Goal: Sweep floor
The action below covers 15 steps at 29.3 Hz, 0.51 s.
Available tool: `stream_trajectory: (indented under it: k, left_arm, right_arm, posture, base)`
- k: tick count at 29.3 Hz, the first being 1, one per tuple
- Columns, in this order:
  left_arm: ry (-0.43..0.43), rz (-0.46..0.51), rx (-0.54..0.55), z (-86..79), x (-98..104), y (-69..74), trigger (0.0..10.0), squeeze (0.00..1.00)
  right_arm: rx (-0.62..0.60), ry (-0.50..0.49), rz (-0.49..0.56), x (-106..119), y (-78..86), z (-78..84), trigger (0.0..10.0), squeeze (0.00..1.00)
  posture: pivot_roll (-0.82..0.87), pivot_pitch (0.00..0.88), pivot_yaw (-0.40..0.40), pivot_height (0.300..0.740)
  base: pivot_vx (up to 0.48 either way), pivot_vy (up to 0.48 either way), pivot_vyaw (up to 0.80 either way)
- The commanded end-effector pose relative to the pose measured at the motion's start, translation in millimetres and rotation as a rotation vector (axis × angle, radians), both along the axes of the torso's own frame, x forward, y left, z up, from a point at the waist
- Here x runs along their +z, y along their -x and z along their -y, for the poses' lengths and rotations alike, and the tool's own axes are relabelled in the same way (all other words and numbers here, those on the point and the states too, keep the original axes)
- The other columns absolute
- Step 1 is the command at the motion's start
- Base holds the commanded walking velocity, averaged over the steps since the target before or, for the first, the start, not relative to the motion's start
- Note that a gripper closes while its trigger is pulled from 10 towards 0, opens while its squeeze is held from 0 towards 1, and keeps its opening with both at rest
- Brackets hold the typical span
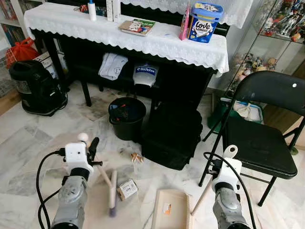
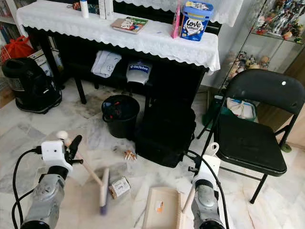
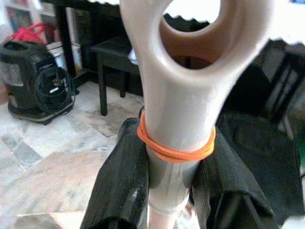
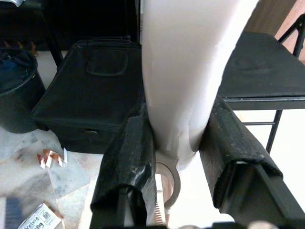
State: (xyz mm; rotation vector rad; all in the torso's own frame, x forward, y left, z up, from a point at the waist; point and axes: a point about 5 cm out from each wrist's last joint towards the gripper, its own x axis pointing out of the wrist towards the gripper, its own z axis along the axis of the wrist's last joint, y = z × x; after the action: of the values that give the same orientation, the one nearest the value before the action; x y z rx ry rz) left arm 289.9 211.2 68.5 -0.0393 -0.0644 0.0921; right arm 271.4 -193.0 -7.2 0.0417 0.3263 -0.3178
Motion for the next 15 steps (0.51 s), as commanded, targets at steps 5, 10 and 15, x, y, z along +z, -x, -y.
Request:
stream_trajectory:
  k: [5,10,15]
  left_arm:
    - [0.033,0.022,-0.121,15.6,8.5,-10.0,10.0,0.00]
    - [0.011,-0.005,-0.242,22.3,7.8,-10.5,10.0,0.00]
    - [-0.042,-0.036,-0.405,29.4,10.3,-6.9,10.0,0.00]
  right_arm:
    - [-0.014,0.032,0.033,5.3,-2.3,3.1,10.0,0.00]
    - [-0.028,0.038,0.029,4.6,-0.9,5.0,10.0,0.00]
    - [-0.031,0.043,0.024,4.3,-1.0,4.8,10.0,0.00]
  posture:
    - [-0.01,0.000,-0.116,0.740]
    - [-0.01,0.000,-0.113,0.740]
    - [-0.01,0.000,-0.113,0.740]
  base:
    - [0.000,0.000,0.00]
    - [0.000,0.000,0.00]
    - [0.000,0.000,0.00]
